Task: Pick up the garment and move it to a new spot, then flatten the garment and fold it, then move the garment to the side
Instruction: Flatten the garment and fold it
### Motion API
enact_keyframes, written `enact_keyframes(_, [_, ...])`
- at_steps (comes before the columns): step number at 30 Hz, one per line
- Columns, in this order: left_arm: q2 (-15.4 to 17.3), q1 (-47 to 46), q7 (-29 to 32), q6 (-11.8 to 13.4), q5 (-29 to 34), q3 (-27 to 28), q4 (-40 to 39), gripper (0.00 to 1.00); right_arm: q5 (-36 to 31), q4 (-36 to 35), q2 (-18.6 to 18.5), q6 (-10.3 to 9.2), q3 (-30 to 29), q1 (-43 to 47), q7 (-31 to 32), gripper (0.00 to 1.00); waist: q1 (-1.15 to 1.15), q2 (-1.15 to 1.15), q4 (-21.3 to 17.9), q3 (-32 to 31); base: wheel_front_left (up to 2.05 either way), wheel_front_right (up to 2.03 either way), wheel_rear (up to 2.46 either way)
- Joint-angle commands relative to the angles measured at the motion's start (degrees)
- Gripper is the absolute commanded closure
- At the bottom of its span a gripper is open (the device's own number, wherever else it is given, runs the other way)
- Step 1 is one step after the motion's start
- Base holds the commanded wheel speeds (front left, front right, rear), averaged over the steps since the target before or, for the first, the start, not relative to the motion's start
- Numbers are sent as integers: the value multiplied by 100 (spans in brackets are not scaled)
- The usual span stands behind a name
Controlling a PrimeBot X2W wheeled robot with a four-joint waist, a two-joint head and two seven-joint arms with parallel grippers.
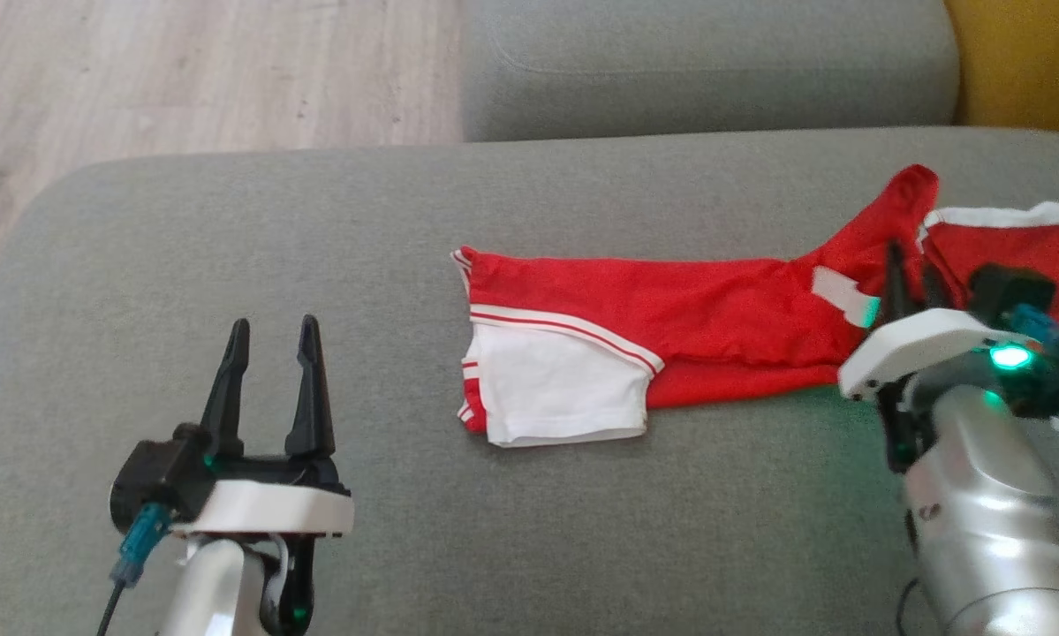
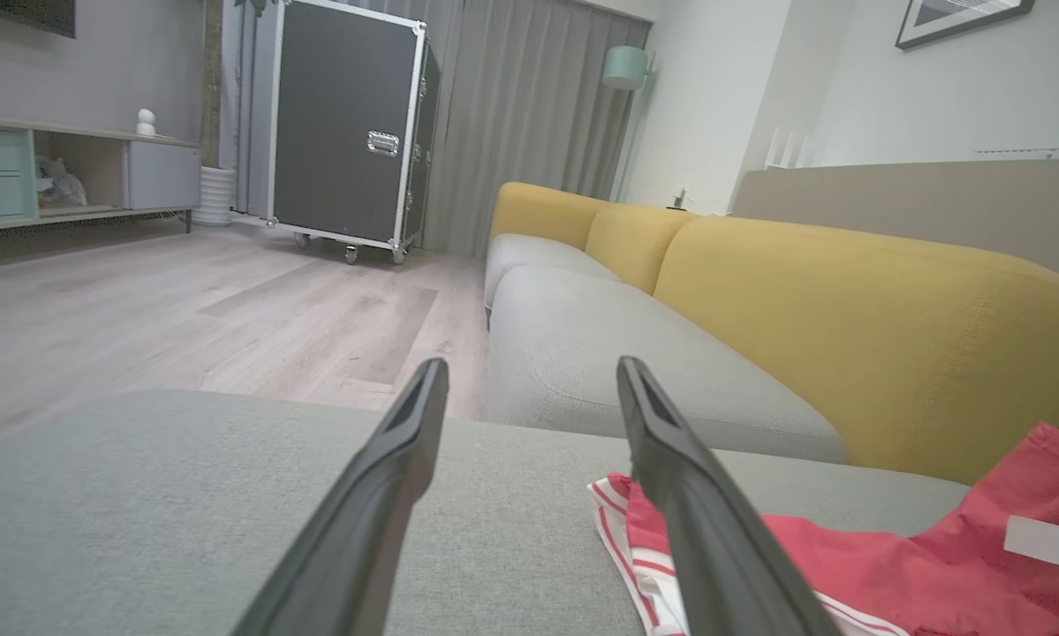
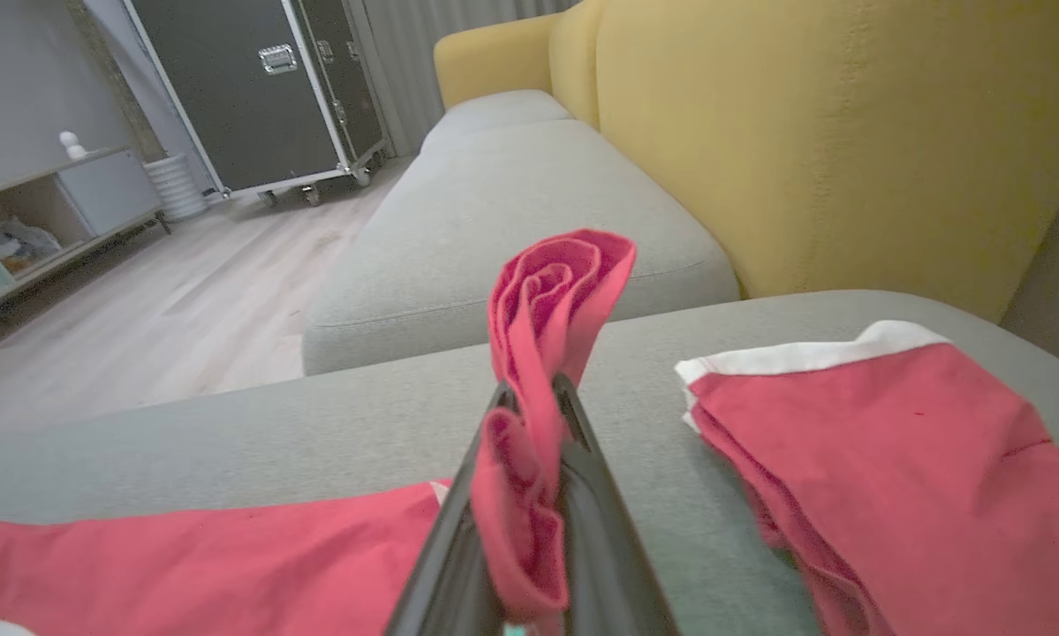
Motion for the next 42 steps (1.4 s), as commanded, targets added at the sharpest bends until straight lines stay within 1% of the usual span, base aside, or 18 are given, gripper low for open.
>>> enact_keyframes(1, [30,-125,-53,9,65,208,-202,0,200,-157,69,-4,285,-173,-78,100,1,0,117,-97,0,0,0])
enact_keyframes(4, [30,-95,-53,-5,128,261,-207,0,1067,-175,72,-4,1157,-185,-78,100,1,0,269,-166,0,0,0])
enact_keyframes(7, [30,-113,-53,-19,179,312,-221,0,1736,-315,73,-4,1889,-169,-78,100,1,0,431,-187,0,0,0])
enact_keyframes(14, [30,-222,-53,-52,215,282,-177,0,2742,-417,74,-4,3038,-176,-70,100,1,0,825,-148,0,0,0])
enact_keyframes(20, [30,-379,-53,-67,191,142,-111,0,3315,-335,75,-4,3787,-176,-74,100,1,0,1161,9,0,0,0])
enact_keyframes(27, [30,-482,-53,-74,154,36,-66,0,3896,-250,75,-4,4658,-176,-76,100,1,0,1411,169,0,0,0])
enact_keyframes(33, [30,-561,-53,-72,101,-86,-35,0,4220,-55,75,-4,5027,-287,-77,100,1,0,1550,283,0,0,0])
enact_keyframes(40, [30,-643,-53,-48,68,-165,6,0,4483,-11,75,-4,5410,-269,-78,100,1,0,1606,372,0,0,0])
enact_keyframes(41, [30,-652,-53,-44,63,-176,16,0,4603,-106,75,-4,5527,-228,-78,41,1,0,1604,375,0,0,0])
enact_keyframes(42, [30,-652,-53,-44,63,-176,16,0,4603,-106,75,-4,5527,-228,-78,41,1,0,1604,375,0,0,0])
